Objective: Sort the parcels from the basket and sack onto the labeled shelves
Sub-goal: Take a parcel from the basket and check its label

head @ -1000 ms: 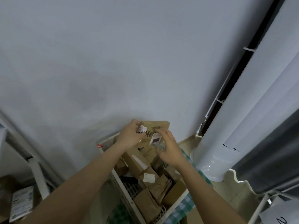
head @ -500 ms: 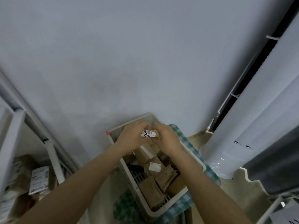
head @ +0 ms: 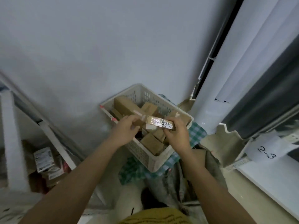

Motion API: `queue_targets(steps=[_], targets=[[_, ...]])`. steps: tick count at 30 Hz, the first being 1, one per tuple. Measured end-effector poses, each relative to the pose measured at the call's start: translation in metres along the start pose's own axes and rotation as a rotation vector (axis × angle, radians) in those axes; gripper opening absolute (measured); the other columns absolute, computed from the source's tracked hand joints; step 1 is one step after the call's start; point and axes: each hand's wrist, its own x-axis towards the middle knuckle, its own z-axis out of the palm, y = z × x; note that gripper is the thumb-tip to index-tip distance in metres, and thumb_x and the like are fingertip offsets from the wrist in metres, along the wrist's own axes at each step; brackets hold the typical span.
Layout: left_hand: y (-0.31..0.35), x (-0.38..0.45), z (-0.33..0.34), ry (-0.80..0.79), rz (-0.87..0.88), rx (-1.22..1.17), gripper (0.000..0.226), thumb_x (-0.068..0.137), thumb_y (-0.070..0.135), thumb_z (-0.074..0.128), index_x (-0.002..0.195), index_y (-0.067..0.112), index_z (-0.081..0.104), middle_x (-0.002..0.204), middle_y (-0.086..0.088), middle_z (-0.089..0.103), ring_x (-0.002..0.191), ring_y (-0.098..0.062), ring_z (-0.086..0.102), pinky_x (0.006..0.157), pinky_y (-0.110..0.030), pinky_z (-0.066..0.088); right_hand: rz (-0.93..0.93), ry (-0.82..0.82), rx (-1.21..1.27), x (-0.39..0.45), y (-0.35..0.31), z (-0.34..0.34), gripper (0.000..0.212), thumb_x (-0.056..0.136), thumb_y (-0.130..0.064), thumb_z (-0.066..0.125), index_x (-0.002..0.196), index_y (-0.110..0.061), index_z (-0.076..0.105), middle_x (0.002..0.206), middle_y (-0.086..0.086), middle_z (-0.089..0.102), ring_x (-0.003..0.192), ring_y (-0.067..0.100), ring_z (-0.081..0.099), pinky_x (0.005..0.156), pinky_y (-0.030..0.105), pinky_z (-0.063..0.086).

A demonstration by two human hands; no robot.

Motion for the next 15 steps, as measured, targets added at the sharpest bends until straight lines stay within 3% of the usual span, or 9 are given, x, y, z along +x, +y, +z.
queue_targets(steps=[4, 7, 10, 13, 15], targets=[[-0.016, -0.068, 0.032, -0.067, -0.105, -0.05, 0.021, 0.096, 0.021, 0.054, 0.117, 0.022, 0.057, 0.115, 0.002, 0.062, 0.102, -0.015, 0.06, 0.088, -0.039, 0.053, 0.078, 0.007, -0.037, -0.095, -0.011, -0.004, 0.027, 0.085, -0.016, 0.073, 0.111, -0.015, 0.064, 0.1, -0.009, 0.056, 0.091, 0.006, 0.051, 0.072, 0.017, 0.04], [-0.02, -0.113, 0.056, -0.116, -0.115, -0.066, 0.018, 0.096, 0.014, 0.052, 0.112, 0.017, 0.06, 0.114, 0.0, 0.063, 0.102, -0.014, 0.058, 0.084, -0.029, 0.048, 0.153, -0.069, -0.033, -0.162, -0.015, -0.013, 0.026, 0.088, -0.019, 0.071, 0.111, -0.011, 0.063, 0.097, -0.004, 0.057, 0.088, 0.009, 0.049, 0.07, 0.025, 0.04], [-0.011, -0.141, 0.08, -0.238, -0.095, -0.047, 0.02, 0.097, 0.013, 0.05, 0.113, 0.014, 0.062, 0.115, -0.002, 0.062, 0.1, -0.015, 0.057, 0.076, -0.023, 0.047, 0.295, -0.1, -0.07, -0.218, -0.016, -0.037, 0.026, 0.085, -0.018, 0.073, 0.109, -0.01, 0.066, 0.096, 0.0, 0.06, 0.086, 0.01, 0.049, 0.069, 0.024, 0.036], [0.007, -0.156, 0.105, -0.348, -0.042, 0.029, 0.021, 0.098, 0.016, 0.05, 0.114, 0.019, 0.062, 0.118, -0.001, 0.063, 0.103, -0.017, 0.059, 0.089, -0.036, 0.051, 0.398, -0.109, -0.101, -0.266, -0.009, -0.066, 0.028, 0.081, -0.017, 0.075, 0.108, -0.012, 0.068, 0.095, -0.001, 0.061, 0.089, 0.018, 0.057, 0.071, 0.022, 0.036], [0.026, -0.166, 0.123, -0.401, -0.008, 0.066, 0.021, 0.098, 0.017, 0.049, 0.114, 0.019, 0.062, 0.118, -0.001, 0.064, 0.103, -0.019, 0.059, 0.091, -0.037, 0.05, 0.466, -0.096, -0.118, -0.292, -0.001, -0.088, 0.03, 0.082, -0.018, 0.075, 0.11, -0.014, 0.067, 0.096, -0.002, 0.06, 0.09, 0.019, 0.058, 0.07, 0.019, 0.036]])
